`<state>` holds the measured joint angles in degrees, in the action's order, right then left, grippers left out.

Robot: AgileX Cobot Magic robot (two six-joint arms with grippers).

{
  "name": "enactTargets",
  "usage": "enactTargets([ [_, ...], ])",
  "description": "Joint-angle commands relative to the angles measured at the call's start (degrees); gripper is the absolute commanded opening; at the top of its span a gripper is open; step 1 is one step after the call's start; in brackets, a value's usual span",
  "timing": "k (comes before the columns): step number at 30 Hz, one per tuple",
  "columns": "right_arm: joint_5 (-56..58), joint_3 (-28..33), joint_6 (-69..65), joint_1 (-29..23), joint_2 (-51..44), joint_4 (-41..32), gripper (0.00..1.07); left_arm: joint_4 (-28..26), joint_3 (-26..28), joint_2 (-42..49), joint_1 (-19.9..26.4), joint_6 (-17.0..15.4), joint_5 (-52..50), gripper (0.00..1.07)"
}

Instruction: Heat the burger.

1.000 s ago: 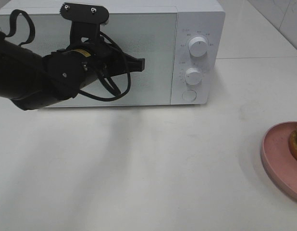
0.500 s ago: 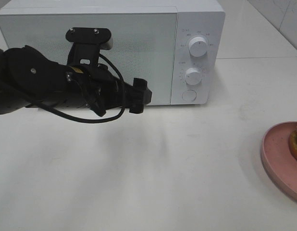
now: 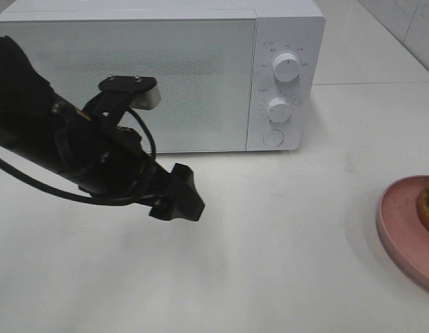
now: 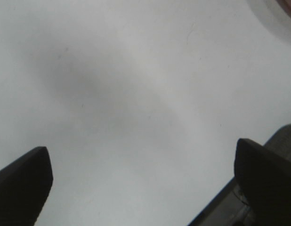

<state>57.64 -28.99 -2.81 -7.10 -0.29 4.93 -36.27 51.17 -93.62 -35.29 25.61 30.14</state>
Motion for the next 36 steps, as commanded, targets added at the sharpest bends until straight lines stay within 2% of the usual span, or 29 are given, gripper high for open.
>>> enactTargets([
  [1,-0.7,0.3,0.6,0.4,-1.7,-0.1,0.75,0.4,-0.2,2.3,5.4,-0.3,9.7,0.98],
  [2,-0.7,0.3,0.6,0.4,-1.7,-0.1,0.75,0.4,-0.2,2.3,5.4,-0.3,9.7,0.98],
  [4,-0.7,0.3,0.6,0.4,-1.7,-0.1,0.75,0.5,-0.2,4.1,10.6,-0.3,16.5,0.98],
  [5,-0.7,0.3,0.6,0.4,-1.7,-0.1,0.75,0.5,-0.2,4.1,10.6,-0.3,16.5,0.98],
  [6,-0.7,0.3,0.6,0.4,-1.7,-0.1,0.75,0.5,-0.2,5.3,14.2,-0.4,20.4,0.98],
  [7,-0.7,0.3,0.6,0.4,-1.7,-0.1,0.75,0.5,-0.2,5.3,14.2,-0.4,20.4,0.98],
  [9,-0.7,0.3,0.6,0.4,-1.7,-0.1,0.75,1.0,-0.2,7.2,20.1,-1.5,25.6,0.98],
  [10,-0.7,0.3,0.6,0.4,-1.7,-0.1,0.75,1.0,-0.2,7.2,20.1,-1.5,25.6,0.98],
  [11,-0.7,0.3,0.6,0.4,-1.7,-0.1,0.75,2.2,-0.2,8.8,23.9,-2.4,27.8,0.98],
  [12,-0.7,0.3,0.6,0.4,-1.7,-0.1,0.75,2.2,-0.2,8.8,23.9,-2.4,27.8,0.98],
  [13,-0.7,0.3,0.6,0.4,-1.7,-0.1,0.75,4.2,-0.2,10.4,27.1,-3.8,29.2,0.98],
  [15,-0.7,0.3,0.6,0.4,-1.7,-0.1,0.75,5.6,-0.2,11.4,28.7,-4.8,29.8,0.98],
  [17,-0.7,0.3,0.6,0.4,-1.7,-0.1,0.75,10.8,-0.2,15.2,34.7,-7.7,32.1,0.98],
  [20,-0.7,0.3,0.6,0.4,-1.7,-0.1,0.75,12.1,-0.2,16.3,36.1,-8.0,32.5,0.98],
  [21,-0.7,0.3,0.6,0.4,-1.7,-0.1,0.75,13.6,-0.5,18.1,38.0,-9.3,32.7,0.98],
  [24,-0.7,0.3,0.6,0.4,-1.7,-0.1,0.75,14.6,-2.3,20.9,39.8,-10.5,32.7,0.98],
  [25,-0.7,0.3,0.6,0.4,-1.7,-0.1,0.75,16.6,-3.9,23.1,39.8,-11.1,32.9,0.98],
  [28,-0.7,0.3,0.6,0.4,-1.7,-0.1,0.75,17.3,-4.7,24.0,39.8,-11.7,33.1,0.98],
  [30,-0.7,0.3,0.6,0.4,-1.7,-0.1,0.75,20.9,-9.2,29.2,39.8,-15.6,33.2,0.98],
  [32,-0.7,0.3,0.6,0.4,-1.7,-0.1,0.75,21.7,-10.0,30.4,39.8,-16.2,33.2,0.98],
  [33,-0.7,0.3,0.6,0.4,-1.7,-0.1,0.75,22.7,-11.5,33.6,39.8,-17.4,33.2,0.98],
  [36,-0.7,0.3,0.6,0.4,-1.7,-0.1,0.75,24.1,-12.3,38.7,39.8,-18.2,33.7,0.98],
])
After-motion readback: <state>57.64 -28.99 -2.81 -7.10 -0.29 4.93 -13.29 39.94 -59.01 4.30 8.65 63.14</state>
